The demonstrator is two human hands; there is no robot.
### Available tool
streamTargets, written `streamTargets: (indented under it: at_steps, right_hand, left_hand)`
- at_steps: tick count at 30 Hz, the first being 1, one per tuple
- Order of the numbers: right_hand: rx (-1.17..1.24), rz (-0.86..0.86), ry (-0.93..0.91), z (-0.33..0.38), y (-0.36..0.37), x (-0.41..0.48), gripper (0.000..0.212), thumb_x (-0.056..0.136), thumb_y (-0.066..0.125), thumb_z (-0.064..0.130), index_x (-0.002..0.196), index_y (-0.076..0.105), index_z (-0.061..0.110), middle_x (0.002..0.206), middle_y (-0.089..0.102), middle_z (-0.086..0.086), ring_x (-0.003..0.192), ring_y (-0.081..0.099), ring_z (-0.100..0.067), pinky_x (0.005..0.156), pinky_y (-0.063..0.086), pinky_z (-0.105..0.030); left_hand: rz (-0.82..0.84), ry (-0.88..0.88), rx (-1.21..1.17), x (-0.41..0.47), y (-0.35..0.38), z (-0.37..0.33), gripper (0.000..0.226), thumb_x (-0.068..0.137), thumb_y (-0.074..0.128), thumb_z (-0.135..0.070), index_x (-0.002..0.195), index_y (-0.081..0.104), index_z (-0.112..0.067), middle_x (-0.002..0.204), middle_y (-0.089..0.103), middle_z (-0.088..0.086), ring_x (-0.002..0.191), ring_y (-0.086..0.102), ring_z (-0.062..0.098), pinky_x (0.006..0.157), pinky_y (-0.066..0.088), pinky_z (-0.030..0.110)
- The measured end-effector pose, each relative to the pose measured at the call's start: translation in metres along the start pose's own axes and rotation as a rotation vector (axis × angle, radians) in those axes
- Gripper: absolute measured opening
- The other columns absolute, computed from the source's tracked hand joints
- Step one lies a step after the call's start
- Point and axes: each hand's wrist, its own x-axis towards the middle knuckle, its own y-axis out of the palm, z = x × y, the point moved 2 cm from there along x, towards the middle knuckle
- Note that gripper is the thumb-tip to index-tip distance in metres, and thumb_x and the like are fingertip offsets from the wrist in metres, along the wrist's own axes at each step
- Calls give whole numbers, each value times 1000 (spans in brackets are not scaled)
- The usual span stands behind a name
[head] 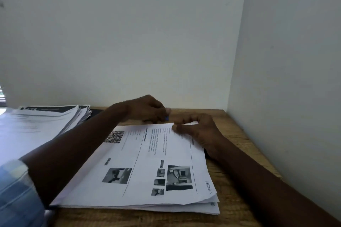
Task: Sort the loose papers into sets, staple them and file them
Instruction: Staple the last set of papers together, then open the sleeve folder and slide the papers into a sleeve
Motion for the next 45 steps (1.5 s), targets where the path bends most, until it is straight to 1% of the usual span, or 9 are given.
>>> streamTargets:
  at_steps: [5,11,17,25,31,34,37,41,45]
  right_hand:
    - [141,-32,-3,15,-12,-1,25,72,89,2,88,71,13,80,73,-11,68,70,-19,60,56,-27]
    - [56,-61,-171,47,-11,-10,29,80,88,29,103,75,15,99,78,-7,90,74,-24,87,60,-43]
    - [24,-633,-240,75,26,-35,38,94,57,66,101,66,29,104,72,3,99,68,-24,94,53,-46]
    - [-5,54,172,66,169,-60,35,103,57,43,110,67,10,100,68,-10,80,66,-23,68,53,-33]
    - [-247,153,108,62,251,-32,22,93,63,41,89,67,20,84,65,0,75,60,-18,74,53,-34]
    - [-300,206,75,52,275,-17,35,87,67,45,111,71,19,105,74,-2,91,71,-21,88,59,-35]
    - [-376,226,67,49,285,-5,43,84,74,46,120,70,22,114,74,-3,98,72,-24,91,60,-38]
    - [-488,260,114,48,291,15,80,54,79,57,123,70,17,117,73,-4,93,74,-22,87,62,-40]
    - [-401,280,241,50,294,22,58,72,93,26,120,68,3,114,72,-14,88,71,-27,57,53,-31]
  left_hand:
    - [-146,128,225,-29,10,-9,42,101,59,-52,76,69,-20,65,61,-13,61,52,2,63,39,26]
    - [-367,265,269,-83,-32,-48,14,99,68,-34,93,79,-28,76,69,-25,74,63,-10,65,39,14]
    - [-756,16,233,-150,-127,-44,22,97,70,-33,90,81,-15,77,71,1,75,63,14,69,38,25]
    - [-1052,-594,-130,-274,-182,61,33,73,66,-28,97,69,-7,94,74,16,85,73,30,79,65,49]
    - [-901,-847,62,-292,-179,142,54,98,65,-44,130,57,-2,127,64,22,117,63,36,93,54,38]
    - [-665,-890,111,-294,-169,166,69,97,60,-60,121,67,4,121,68,24,112,69,35,89,56,36]
    - [-577,-842,-33,-300,-158,183,47,93,74,-49,93,63,-3,80,65,16,60,62,25,52,48,25]
    - [-611,-767,-100,-299,-147,204,49,77,77,-58,88,58,-15,96,69,17,71,54,23,65,45,29]
    - [-635,-783,-83,-293,-140,201,62,56,68,-63,91,64,-12,105,69,19,103,65,35,85,57,40]
